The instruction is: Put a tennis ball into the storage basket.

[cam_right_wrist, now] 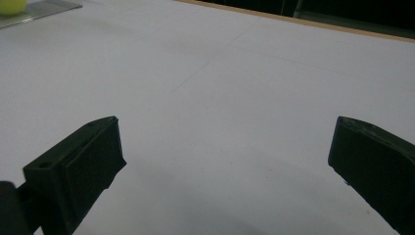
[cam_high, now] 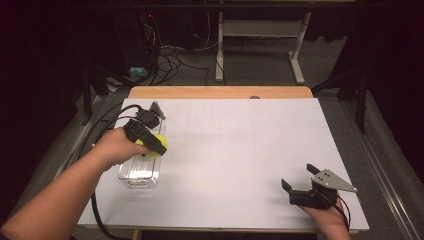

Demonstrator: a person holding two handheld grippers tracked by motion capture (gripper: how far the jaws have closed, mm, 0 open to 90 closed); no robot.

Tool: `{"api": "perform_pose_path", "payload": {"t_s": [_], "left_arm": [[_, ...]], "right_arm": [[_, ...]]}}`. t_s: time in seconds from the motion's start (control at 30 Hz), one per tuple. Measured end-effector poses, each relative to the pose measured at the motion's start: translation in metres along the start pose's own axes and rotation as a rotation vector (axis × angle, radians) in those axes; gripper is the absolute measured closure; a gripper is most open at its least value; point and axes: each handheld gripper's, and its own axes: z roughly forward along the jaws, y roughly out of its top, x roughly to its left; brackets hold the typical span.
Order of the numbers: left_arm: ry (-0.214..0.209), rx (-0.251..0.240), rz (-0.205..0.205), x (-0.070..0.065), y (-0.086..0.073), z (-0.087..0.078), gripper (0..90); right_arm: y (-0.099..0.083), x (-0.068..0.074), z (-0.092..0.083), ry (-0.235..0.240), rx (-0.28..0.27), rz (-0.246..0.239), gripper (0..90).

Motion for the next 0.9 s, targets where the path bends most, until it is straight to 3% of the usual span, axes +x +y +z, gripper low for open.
{"api": "perform_pose_path", "payload": {"t_s": [0.17,0.33,0.73,0.9], "left_arm": [[0.018,0.012,-0.031,0.013,-0.012,-0.002,26.3],[0.026,0.035,-0.053,0.023,-0.021,0.006,26.2],[0.027,0.085,-0.076,0.032,-0.033,0.039,26.0],[0.025,0.097,-0.080,0.034,-0.035,0.043,25.9]], "right_arm": [[0.000,0.000,0.000,0.002,-0.001,-0.004,0.0],[0.001,0.001,0.000,0.007,-0.002,0.004,0.0],[0.001,0.003,0.000,0.010,-0.003,0.001,0.0],[0.001,0.003,0.001,0.012,-0.002,0.000,0.0]]}}
